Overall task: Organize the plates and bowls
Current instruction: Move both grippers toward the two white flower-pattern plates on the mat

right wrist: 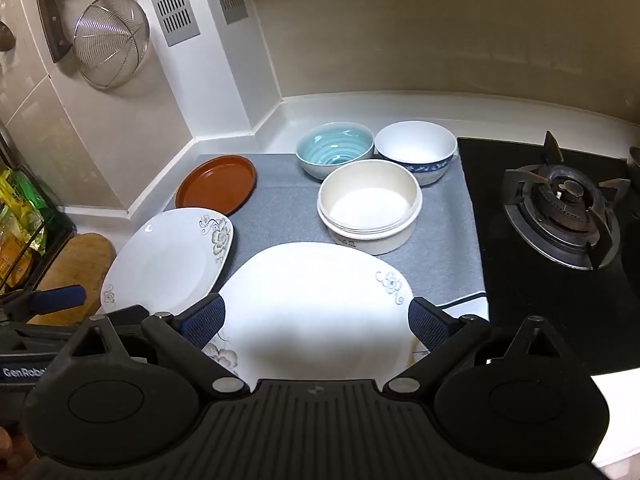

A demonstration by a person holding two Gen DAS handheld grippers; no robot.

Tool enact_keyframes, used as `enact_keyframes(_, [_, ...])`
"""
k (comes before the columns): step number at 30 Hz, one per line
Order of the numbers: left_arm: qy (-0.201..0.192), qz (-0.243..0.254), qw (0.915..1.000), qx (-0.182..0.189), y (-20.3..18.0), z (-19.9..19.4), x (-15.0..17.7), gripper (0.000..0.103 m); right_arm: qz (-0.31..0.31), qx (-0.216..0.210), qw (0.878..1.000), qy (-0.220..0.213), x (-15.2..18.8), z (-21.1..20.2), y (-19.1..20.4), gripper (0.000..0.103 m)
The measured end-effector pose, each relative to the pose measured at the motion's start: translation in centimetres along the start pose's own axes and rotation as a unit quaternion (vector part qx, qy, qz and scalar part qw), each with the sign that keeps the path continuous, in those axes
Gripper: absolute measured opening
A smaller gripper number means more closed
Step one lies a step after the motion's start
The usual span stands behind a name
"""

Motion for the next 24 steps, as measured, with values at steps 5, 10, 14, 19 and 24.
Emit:
enact_keyframes(5, [0.003, 0.011, 0.9999, 0.011, 0.7, 0.3, -0.1, 0.103, 0.009, 0.003, 1.000, 0.000, 0.2, 0.5, 0.7, 0.098])
enact_keyframes(10, [0.005, 0.012, 0.9998, 0.017, 1.4, 1.0, -0.4, 0.102, 0.019, 0.013, 1.000, 0.000, 0.2, 1.2, 0.7, 0.098])
enact_keyframes(14, [0.014, 0.013, 0.9996, 0.021, 1.7, 1.4, -0.2, 0.098, 0.020, 0.023, 0.999, 0.010, 0.7, 1.8, 0.7, 0.099])
enact_keyframes(19, [0.021, 0.016, 0.9992, 0.030, 1.5, 1.6, 0.3, 0.096, 0.012, 0.038, 0.998, 0.040, 1.7, 1.7, 0.9, 0.098])
enact_keyframes(24, [0.021, 0.012, 0.9990, 0.037, 1.9, 1.2, 0.6, 0.090, 0.024, 0.029, 0.999, 0.037, 1.8, 1.6, 1.0, 0.098])
Point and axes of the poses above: each gripper's, at about its wrist camera, not at the fingertips, and z roughly the way its jaws point, y to its left, x to its underside, the point moved 8 cm from there along z, roughly the way its jaws point, and after that the axes turned 13 degrees about x, right-handed, at the moved point
